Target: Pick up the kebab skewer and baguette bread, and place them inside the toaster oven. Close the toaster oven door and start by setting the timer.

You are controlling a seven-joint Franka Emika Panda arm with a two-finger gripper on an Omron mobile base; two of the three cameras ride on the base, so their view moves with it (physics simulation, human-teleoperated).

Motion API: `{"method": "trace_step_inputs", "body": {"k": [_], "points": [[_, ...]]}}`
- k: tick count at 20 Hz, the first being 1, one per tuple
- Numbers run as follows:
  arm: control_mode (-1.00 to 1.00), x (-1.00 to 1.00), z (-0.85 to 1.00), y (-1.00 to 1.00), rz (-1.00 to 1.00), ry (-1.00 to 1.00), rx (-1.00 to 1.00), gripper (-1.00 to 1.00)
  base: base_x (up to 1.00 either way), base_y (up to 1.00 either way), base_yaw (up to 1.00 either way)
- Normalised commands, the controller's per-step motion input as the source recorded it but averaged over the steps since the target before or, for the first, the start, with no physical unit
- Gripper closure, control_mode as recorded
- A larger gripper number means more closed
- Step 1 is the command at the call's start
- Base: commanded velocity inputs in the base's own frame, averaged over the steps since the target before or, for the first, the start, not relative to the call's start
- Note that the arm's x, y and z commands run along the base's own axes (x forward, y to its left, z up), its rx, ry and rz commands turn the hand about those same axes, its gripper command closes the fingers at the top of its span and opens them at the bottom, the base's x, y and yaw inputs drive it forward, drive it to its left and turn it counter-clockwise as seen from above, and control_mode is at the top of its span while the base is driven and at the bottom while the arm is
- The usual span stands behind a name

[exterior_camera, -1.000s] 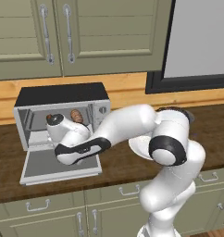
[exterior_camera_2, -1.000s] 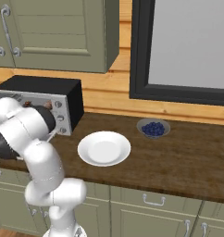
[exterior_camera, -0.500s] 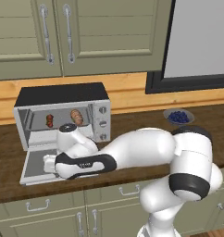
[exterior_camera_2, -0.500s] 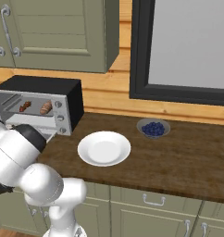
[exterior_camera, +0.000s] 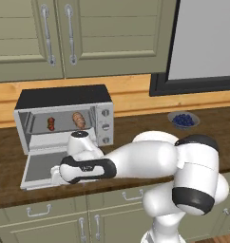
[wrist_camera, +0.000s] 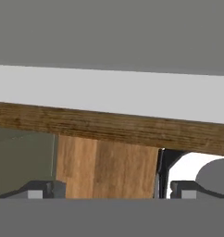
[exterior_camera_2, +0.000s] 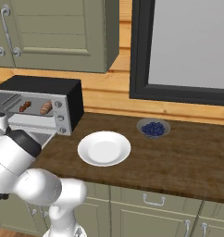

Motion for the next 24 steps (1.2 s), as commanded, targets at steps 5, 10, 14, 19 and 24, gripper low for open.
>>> {"method": "trace_step_inputs", "body": {"k": [5,10,14,19,24], "points": [[-1.00,0.03,-0.19,0.03,0.00,-0.01,0.00,-1.00,0.00,0.00,0.00],[-1.00,0.33,-0.30,0.00,0.00,-0.04,0.00,-1.00,0.00,0.00,0.00],[-1.00,0.35,-0.18,0.00,0.00,-0.08,-0.01,-1.00,0.00,0.00,0.00],[-1.00,0.27,-0.21,0.02,0.00,-0.07,-0.01,-1.00,0.00,0.00,0.00],[-1.00,0.01,-0.08,0.03,0.00,-0.10,0.00,-1.00,0.00,0.00,0.00]]}}
